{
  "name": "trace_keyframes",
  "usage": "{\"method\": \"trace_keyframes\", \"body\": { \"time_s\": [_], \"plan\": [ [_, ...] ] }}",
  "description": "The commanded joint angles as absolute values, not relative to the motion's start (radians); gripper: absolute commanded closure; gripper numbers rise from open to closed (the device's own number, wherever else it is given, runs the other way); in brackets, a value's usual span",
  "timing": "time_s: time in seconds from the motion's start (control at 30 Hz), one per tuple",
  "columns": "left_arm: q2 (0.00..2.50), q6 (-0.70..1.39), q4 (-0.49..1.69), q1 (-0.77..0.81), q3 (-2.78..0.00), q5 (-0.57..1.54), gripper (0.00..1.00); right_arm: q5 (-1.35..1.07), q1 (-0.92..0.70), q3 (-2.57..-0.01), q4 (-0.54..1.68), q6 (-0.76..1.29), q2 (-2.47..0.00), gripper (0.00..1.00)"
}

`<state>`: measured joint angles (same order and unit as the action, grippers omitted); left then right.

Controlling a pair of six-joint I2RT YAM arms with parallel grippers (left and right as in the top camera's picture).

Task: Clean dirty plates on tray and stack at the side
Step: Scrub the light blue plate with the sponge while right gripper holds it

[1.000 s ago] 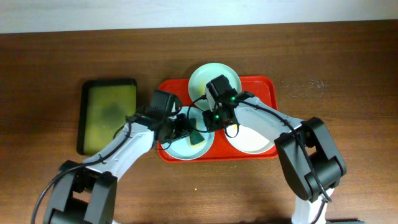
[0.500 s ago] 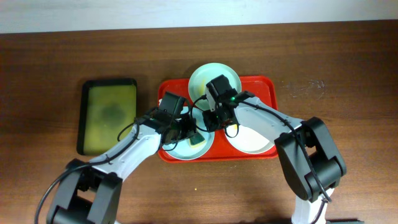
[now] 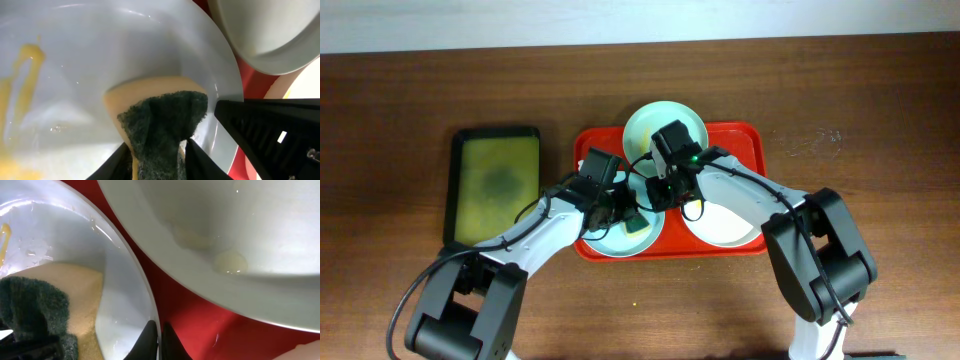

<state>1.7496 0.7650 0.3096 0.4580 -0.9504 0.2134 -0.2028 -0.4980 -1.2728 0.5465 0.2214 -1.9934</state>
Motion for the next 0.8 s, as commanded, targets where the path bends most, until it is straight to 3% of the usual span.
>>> {"method": "trace_keyframes", "body": {
  "time_s": [0.0,0.43,0.5,0.57,0.77],
  "plan": [
    [1.758,0.770,0.305,0.462,-0.946,0.239,0.71,-0.183,-0.504,-1.253,0.548,0.218,-2.023,0.96],
    [1.758,0.769,0.441,0.463,-0.946,0.059,0.74,-0.183,-0.504,-1.253,0.545,0.218,-2.023,0.96],
    [1.758,0.769,0.480,0.463,-0.946,-0.009,0.80,-0.183,-0.504,-1.253,0.546,0.218,-2.023,0.96],
    [1.758,0.768,0.500,0.460,-0.946,-0.043,0.93,-0.183,-0.504,-1.253,0.545,0.218,-2.023,0.96],
    [1.758,0.758,0.503,0.460,-0.959,-0.049,1.00,-0.183,-0.504,-1.253,0.545,0.218,-2.023,0.96]
  ]
}}
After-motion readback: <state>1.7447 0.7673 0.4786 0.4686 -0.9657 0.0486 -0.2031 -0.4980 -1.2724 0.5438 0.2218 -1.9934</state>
